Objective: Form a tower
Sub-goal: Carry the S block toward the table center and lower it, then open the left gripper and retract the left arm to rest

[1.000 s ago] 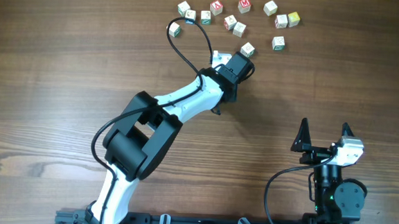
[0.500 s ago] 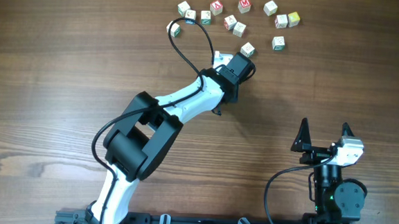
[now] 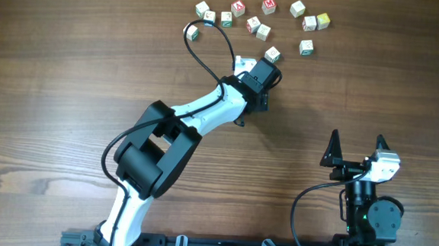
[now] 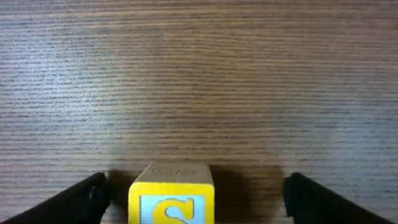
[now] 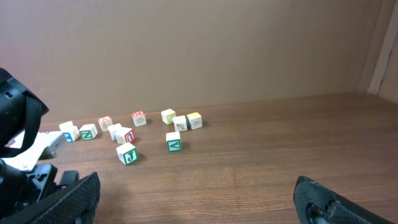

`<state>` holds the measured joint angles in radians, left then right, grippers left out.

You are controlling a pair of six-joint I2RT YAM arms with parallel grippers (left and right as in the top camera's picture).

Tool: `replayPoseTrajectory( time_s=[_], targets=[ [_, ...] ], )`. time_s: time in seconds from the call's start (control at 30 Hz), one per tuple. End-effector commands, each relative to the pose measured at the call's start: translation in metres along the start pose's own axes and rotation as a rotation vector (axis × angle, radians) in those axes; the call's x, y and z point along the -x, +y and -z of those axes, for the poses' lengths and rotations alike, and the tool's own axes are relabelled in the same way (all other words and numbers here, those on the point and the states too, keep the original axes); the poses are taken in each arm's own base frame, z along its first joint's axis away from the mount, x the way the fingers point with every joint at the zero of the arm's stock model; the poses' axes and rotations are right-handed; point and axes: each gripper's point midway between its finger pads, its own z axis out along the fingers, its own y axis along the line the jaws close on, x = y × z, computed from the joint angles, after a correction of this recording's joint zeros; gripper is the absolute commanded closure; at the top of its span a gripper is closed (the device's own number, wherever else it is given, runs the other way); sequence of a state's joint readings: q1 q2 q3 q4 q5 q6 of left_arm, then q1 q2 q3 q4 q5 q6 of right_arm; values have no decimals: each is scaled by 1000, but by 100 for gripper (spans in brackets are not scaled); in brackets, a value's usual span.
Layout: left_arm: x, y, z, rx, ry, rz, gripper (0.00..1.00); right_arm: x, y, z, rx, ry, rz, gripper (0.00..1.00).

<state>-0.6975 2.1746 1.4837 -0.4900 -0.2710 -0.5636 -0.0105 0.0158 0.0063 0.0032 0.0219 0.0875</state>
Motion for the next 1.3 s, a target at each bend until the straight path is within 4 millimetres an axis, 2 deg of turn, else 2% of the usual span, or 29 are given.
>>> replayPoseTrajectory(
  time_s=[0.0, 0.03, 0.07, 0.1, 0.17, 0.2, 0.3, 0.47, 0.53, 0.6, 0.7, 0.8, 0.87, 1.03, 1.27],
  targets=[
    [-39, 28, -12, 71, 130, -3, 0, 0, 2, 0, 14, -2, 9, 0],
    [-27, 33, 5, 92, 95, -2, 0, 0, 2, 0, 14, -2, 9, 0],
    [-12, 39, 30, 104, 51, 4, 0, 0, 2, 0, 14, -2, 9, 0],
    [7, 44, 67, 99, -11, 16, 0, 0, 2, 0, 14, -2, 9, 0],
    [34, 59, 123, 80, -106, 58, 0, 0, 2, 0, 14, -2, 9, 0],
    [41, 67, 143, 76, -134, 76, 0, 0, 2, 0, 14, -2, 9, 0],
    [46, 101, 197, 77, -169, 124, 0, 0, 2, 0, 14, -2, 9, 0],
    [33, 145, 288, 14, -245, 187, 0, 0, 2, 0, 14, -3, 9, 0],
    [25, 156, 313, -7, -276, 199, 0, 0, 2, 0, 14, -2, 9, 0],
    [14, 170, 331, 2, -298, 206, 0, 0, 2, 0, 14, -2, 9, 0],
    [2, 204, 351, 110, -343, 224, 0, 0, 2, 0, 14, -2, 9, 0],
    [-11, 212, 353, 137, -311, 209, 0, 0, 2, 0, 14, -2, 9, 0],
    [-23, 231, 352, 238, -281, 205, 0, 0, 2, 0, 14, -2, 9, 0],
    [-48, 259, 356, 362, -250, 386, 0, 0, 2, 0, 14, -2, 9, 0],
    [-66, 264, 355, 387, -174, 386, 0, 1, 2, 0, 14, -4, 9, 0]
  ],
)
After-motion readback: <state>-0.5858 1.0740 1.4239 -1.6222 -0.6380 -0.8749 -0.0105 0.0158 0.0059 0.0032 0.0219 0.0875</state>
